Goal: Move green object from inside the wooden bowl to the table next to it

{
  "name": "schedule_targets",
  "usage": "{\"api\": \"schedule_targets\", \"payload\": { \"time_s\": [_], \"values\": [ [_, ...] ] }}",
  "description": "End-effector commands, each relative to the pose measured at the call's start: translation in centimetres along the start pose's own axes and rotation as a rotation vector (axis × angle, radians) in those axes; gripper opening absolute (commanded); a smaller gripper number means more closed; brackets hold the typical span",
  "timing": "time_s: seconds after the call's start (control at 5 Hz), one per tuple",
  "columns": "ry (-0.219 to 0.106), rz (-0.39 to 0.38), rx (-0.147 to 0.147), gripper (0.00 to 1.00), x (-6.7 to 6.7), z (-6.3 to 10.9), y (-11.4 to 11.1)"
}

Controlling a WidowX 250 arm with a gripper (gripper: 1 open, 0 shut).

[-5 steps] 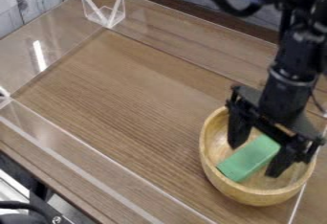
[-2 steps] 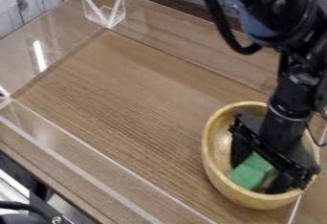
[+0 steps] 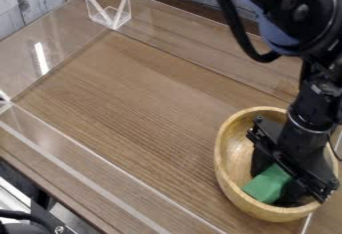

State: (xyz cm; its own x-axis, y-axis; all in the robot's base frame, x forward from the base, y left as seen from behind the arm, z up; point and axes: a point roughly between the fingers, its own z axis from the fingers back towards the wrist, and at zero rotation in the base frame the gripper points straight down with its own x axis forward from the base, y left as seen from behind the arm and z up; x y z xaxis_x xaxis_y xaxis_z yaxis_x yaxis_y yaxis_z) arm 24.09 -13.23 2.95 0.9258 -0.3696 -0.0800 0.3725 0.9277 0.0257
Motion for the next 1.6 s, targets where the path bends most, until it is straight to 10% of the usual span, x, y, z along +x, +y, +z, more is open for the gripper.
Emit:
{"api": "schedule_targets", "payload": {
  "time_s": [0.0,1.0,1.4],
  "values": [
    [-0.057,0.015,0.01,0.0,0.6,2.2,0.1],
    [-0.122,0.087,0.038,0.0,1.2,4.9,0.4],
    [-0.133,0.143,0.041,0.0,2.3,2.0,-0.2]
  ]
}}
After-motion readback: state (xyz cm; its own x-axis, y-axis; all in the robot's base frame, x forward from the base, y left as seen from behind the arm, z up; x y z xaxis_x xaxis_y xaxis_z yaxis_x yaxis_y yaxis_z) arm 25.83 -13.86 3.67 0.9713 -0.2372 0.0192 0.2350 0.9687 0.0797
